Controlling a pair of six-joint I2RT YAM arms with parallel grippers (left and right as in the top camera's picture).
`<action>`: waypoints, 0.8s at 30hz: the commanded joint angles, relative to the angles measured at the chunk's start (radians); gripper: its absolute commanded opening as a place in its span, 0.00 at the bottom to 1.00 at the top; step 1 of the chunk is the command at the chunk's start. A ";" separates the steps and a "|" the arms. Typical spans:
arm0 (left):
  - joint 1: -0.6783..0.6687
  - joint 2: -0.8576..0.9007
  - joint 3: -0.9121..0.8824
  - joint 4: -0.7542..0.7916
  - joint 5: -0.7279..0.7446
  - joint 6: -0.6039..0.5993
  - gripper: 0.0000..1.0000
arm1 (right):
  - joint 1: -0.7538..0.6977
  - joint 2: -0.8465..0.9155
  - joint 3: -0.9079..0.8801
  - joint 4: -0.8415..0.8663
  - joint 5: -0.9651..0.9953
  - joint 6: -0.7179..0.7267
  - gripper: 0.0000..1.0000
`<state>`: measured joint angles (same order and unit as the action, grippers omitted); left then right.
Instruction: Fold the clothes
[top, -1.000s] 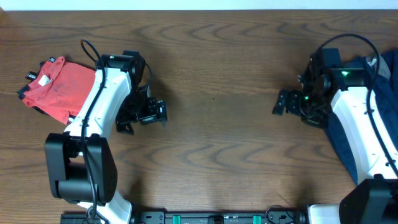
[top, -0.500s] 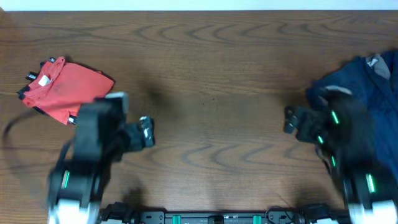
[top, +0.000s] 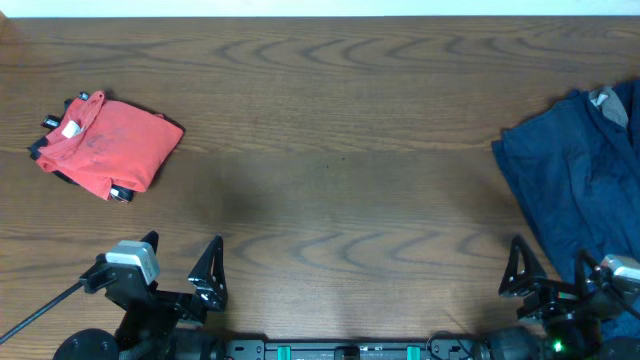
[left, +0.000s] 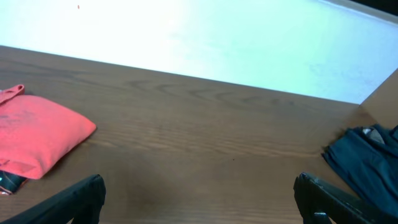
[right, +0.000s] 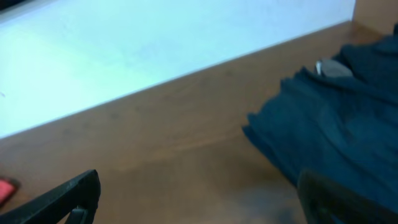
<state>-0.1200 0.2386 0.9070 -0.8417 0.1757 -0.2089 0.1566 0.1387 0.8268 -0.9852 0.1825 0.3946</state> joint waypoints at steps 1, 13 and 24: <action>-0.004 -0.004 -0.010 -0.005 -0.012 0.006 0.98 | 0.014 -0.002 -0.012 -0.063 0.016 0.012 0.99; -0.004 -0.004 -0.010 -0.176 -0.012 0.006 0.98 | 0.014 -0.002 -0.013 -0.239 0.016 0.027 0.99; -0.004 -0.004 -0.010 -0.349 -0.012 0.006 0.98 | -0.076 -0.104 -0.098 -0.134 0.005 -0.061 0.99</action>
<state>-0.1200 0.2382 0.9051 -1.1736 0.1753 -0.2089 0.1207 0.0807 0.7784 -1.1461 0.1917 0.3946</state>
